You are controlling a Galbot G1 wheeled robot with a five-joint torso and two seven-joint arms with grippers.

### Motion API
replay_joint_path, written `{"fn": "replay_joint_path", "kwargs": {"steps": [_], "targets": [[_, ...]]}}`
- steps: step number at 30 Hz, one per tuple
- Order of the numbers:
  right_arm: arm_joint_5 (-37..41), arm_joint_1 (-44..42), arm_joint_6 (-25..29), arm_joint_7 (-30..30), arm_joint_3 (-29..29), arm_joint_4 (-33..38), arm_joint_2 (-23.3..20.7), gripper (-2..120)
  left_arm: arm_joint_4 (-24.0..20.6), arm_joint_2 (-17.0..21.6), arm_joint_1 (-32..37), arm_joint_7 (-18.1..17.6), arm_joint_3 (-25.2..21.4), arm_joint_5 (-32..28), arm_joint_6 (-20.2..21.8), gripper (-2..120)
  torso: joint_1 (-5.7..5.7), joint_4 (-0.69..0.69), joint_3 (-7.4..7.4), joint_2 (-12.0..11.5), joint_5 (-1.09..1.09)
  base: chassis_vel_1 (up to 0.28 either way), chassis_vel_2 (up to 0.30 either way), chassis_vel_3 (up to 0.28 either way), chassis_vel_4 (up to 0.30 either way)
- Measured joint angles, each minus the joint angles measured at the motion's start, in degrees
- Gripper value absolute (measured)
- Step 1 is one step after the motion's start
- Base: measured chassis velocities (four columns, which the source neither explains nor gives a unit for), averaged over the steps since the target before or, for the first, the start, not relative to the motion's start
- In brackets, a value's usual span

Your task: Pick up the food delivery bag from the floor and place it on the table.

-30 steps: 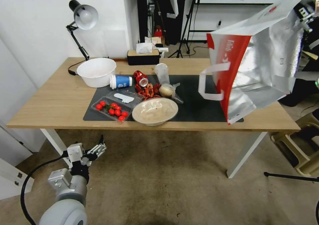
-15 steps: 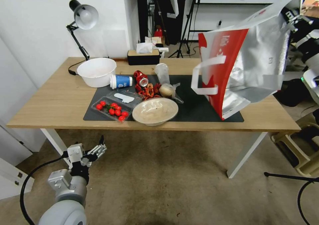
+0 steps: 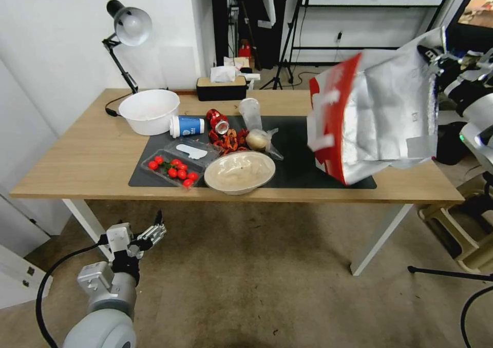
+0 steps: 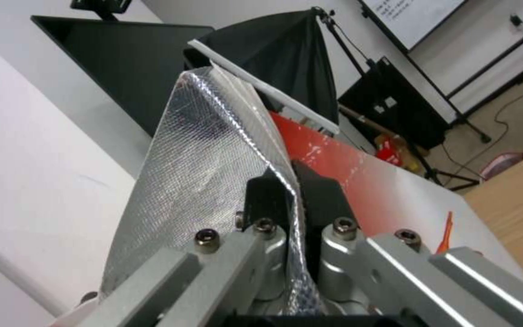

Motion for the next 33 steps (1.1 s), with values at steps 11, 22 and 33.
{"fn": "replay_joint_path", "kwargs": {"steps": [11,22,33], "targets": [[-0.4,0.7,-1.0,0.4,-0.3,-0.8,-0.1,1,-0.1,0.0,0.2,-0.1,-0.1,0.2,0.0,100,0.0,0.0,0.0,0.0,-0.01,0.0,0.0,0.0,0.0],[-2.3,3.7,-0.4,1.0,-2.6,-2.5,-0.3,39,0.0,-0.1,0.2,-0.1,0.1,0.4,0.0,100,0.0,0.0,0.0,0.0,0.0,0.0,0.0,0.0,0.0],[-6.4,6.9,-0.3,0.1,-6.5,-4.5,-0.1,74,0.2,-0.1,0.2,-0.3,0.0,0.3,-0.1,100,0.0,0.01,0.0,0.0,0.0,0.0,0.0,0.0,0.0]]}}
